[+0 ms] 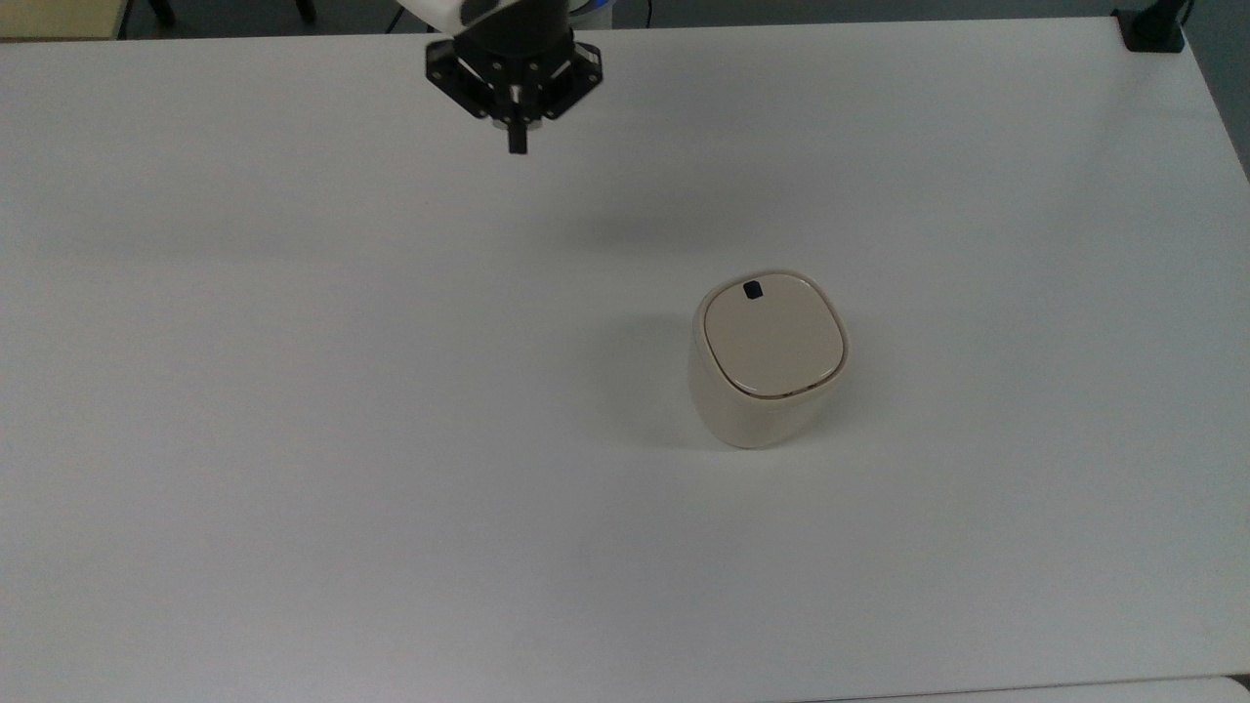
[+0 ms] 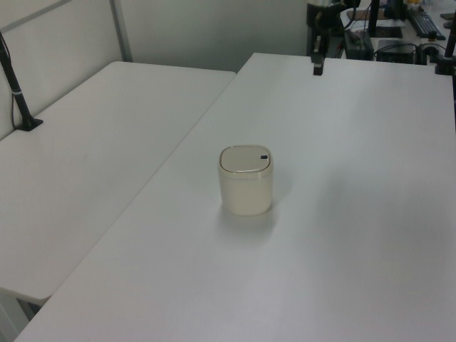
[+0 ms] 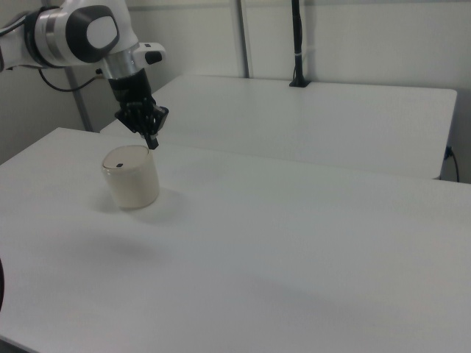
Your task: Open the trash bin
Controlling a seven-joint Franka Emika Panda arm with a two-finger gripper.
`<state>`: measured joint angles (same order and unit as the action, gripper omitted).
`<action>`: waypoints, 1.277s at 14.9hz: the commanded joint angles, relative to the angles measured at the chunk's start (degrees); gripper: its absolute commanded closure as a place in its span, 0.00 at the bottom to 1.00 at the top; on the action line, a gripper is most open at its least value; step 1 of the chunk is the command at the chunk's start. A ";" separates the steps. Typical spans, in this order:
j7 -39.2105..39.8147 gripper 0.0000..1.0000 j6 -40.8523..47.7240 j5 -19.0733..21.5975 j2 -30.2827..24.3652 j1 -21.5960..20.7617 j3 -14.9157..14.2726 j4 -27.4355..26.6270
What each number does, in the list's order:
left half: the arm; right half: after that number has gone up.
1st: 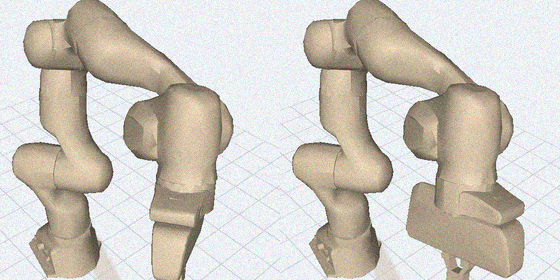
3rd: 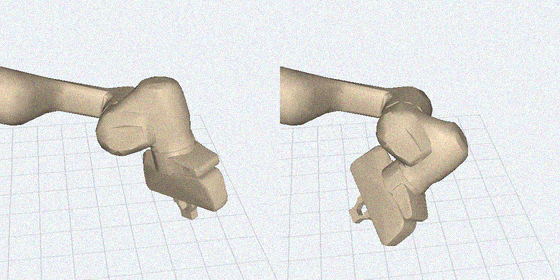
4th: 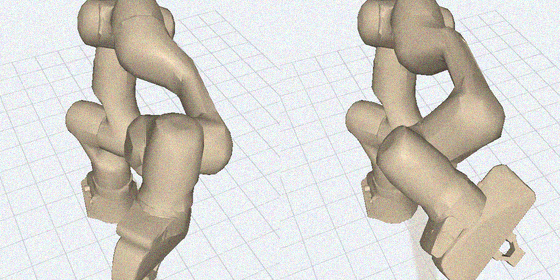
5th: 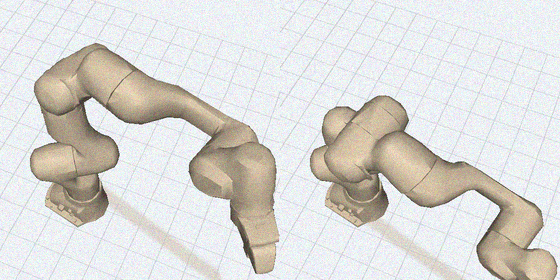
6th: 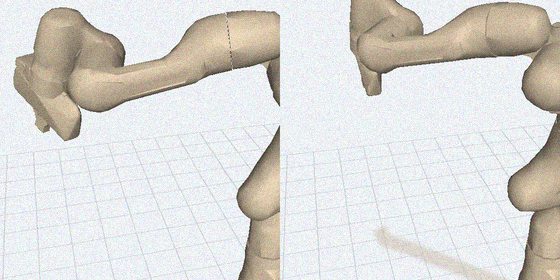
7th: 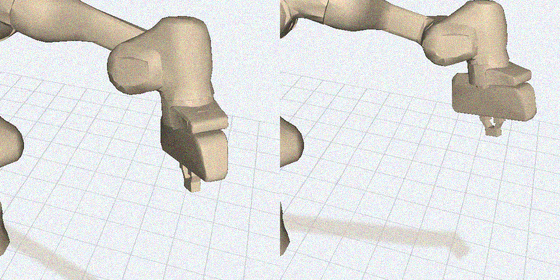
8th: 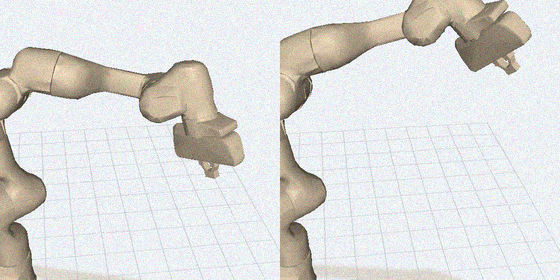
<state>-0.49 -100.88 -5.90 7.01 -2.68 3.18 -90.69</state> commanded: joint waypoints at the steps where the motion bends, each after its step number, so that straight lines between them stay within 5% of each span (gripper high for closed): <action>1: 0.58 0.99 -7.38 2.29 2.83 -4.87 -0.19 -0.54; 8: -1.00 0.99 -19.34 2.47 10.12 -12.35 -0.19 -0.54; 19: -3.91 0.99 -24.36 2.21 14.88 -14.55 -0.27 -0.63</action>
<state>-3.68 -124.20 -4.42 21.53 -16.55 3.57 -90.79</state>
